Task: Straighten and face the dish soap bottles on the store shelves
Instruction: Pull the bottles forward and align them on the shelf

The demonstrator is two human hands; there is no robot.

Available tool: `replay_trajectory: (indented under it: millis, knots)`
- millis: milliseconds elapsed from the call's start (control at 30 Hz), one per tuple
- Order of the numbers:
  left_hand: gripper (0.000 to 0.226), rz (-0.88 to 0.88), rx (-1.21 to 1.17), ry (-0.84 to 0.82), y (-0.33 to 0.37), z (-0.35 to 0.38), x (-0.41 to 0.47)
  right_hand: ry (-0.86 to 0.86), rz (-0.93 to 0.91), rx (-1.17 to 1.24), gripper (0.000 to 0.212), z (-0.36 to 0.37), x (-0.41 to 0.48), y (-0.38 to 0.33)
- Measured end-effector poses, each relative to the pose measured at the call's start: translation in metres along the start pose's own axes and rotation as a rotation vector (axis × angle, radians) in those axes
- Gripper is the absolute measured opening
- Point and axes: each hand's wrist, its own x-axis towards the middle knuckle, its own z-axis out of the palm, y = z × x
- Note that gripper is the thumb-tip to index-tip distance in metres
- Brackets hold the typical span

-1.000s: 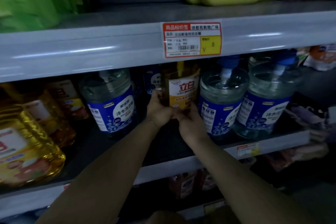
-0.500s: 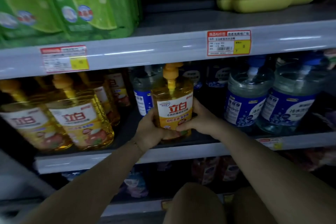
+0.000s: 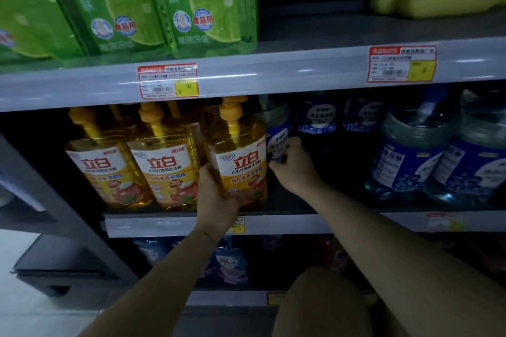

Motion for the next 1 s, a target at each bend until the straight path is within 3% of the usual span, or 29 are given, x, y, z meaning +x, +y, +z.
replay_trajectory:
  millis: [100,233,300,533,767,1000]
  knots:
    - [0.074,0.005,0.009,0.025,-0.002,-0.003,-0.001,0.023,0.049,0.136,0.09,0.005,0.014,0.006]
    - [0.068,0.008,0.049,0.019,-0.003,-0.007,0.001,-0.126,0.129,0.354,0.127,0.004,0.035,0.005]
    - [0.068,0.004,0.061,0.008,-0.005,-0.008,0.001,-0.143,0.155,0.329,0.126,0.007,0.045,0.004]
    - [0.073,0.0,0.132,0.002,-0.009,-0.01,0.002,0.038,0.201,0.09,0.097,0.011,0.054,-0.002]
    - [0.074,0.011,0.142,0.003,-0.009,-0.008,0.003,0.089,0.225,0.331,0.109,0.03,0.055,0.003]
    - [0.074,-0.003,0.107,0.01,-0.012,-0.006,0.006,0.381,0.217,0.134,0.116,0.03,0.05,0.003]
